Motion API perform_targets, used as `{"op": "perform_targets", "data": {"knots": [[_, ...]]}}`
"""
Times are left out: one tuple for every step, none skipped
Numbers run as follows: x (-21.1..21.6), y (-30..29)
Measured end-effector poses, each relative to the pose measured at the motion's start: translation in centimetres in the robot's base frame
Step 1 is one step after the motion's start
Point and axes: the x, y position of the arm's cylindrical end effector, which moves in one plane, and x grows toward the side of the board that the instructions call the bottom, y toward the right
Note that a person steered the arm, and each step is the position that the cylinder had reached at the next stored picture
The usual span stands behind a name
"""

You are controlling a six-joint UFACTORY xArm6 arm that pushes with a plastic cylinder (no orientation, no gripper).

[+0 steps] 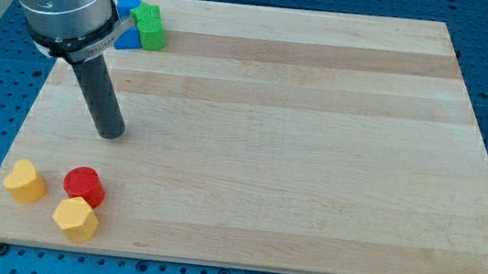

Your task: Point your arm to the center

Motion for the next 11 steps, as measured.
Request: {"op": "perform_targets", "data": {"knots": [[0.0,0.0],[0.1,0.2],[0.1,0.4],[0.1,-0.4],[0.1,0.4],[-0.8,5.2],[-1.2,7.9],[-1.4,8.4],[-1.8,8.5],[-3.7,11.5],[-10.5,21.0]]}}
